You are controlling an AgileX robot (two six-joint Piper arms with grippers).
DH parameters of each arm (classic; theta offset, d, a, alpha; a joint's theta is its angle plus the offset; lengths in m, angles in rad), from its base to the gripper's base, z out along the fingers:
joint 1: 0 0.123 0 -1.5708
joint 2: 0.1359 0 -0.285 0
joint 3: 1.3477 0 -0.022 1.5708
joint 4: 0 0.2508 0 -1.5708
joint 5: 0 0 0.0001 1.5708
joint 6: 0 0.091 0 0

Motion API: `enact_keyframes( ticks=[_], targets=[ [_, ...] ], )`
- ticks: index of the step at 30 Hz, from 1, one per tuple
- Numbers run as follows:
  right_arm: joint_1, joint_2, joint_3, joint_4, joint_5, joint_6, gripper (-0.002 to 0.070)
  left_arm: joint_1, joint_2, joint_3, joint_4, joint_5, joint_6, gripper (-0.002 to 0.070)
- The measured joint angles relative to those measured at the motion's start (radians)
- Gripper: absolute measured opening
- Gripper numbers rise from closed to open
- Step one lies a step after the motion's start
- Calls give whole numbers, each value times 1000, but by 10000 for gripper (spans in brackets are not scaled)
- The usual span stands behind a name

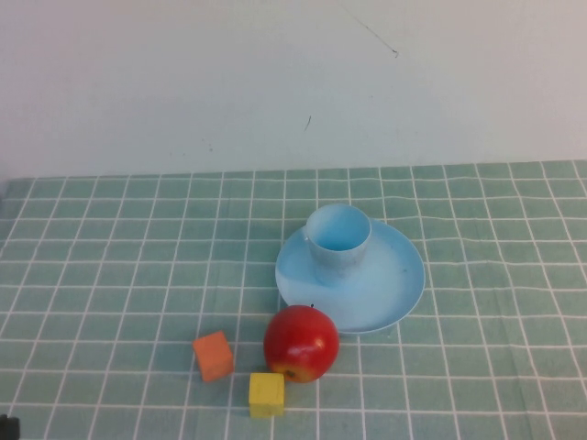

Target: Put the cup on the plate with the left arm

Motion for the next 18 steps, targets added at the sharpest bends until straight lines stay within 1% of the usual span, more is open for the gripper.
enact_keyframes(
  ticks=[6,9,13,18],
  targets=[
    [0,0,0,0,0,0,-2,132,-57,1,-25,0,-34,-1],
    [0,0,0,0,0,0,-2,180,-70,4,-34,0,-35,-1],
    [0,0,0,0,0,0,-2,211,-69,56,-25,-12,-26,-1],
    [0,0,0,0,0,0,-2,213,-97,170,-53,-135,-17,-1]
  ],
)
